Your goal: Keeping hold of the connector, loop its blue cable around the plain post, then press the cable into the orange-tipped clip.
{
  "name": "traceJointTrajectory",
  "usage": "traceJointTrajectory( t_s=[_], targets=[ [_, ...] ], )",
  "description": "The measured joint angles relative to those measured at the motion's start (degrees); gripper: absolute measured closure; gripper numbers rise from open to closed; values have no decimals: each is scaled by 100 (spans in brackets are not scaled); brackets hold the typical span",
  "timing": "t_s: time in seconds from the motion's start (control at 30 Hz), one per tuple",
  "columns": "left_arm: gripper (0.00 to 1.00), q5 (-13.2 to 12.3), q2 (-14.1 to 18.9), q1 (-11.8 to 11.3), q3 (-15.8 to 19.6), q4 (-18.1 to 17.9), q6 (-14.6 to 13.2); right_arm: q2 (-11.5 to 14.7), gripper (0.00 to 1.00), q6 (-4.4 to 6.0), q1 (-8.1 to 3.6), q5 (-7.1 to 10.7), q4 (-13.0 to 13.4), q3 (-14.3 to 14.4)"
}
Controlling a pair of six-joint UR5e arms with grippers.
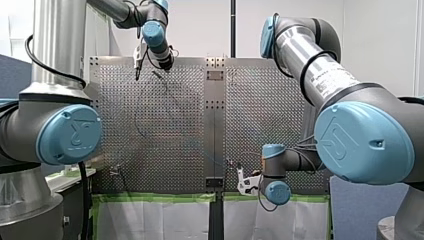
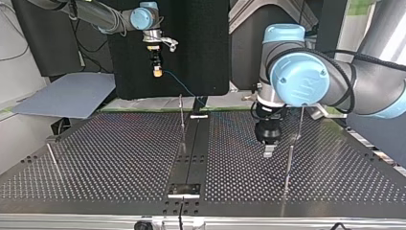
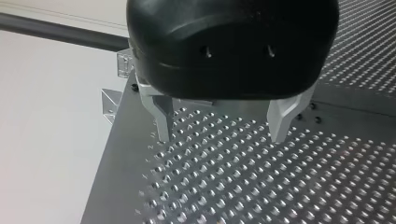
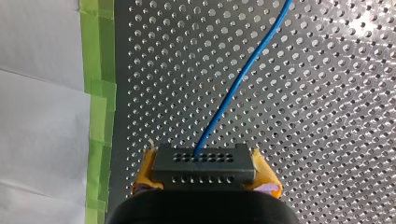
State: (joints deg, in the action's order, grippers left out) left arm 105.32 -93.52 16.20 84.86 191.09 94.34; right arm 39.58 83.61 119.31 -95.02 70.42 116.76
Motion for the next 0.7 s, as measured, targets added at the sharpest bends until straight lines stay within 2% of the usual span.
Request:
traceJointTrajectory(
  t_s=[0.1, 0.3, 0.53, 0.7],
  targets=[
    [1, 162, -161, 162, -63, -162, -28, -1, 100, 0, 0, 0, 1, -1],
    [1, 521, -521, 481, -84, -520, -317, -1, 100, 0, 7, 0, 1, -3],
    [1, 898, -882, 495, -86, -870, -689, -1, 100, 0, 15, 0, 0, -7],
    [1, 1134, -981, 450, -86, -1018, -924, -1, 100, -1, 15, 0, 0, -14]
  ],
)
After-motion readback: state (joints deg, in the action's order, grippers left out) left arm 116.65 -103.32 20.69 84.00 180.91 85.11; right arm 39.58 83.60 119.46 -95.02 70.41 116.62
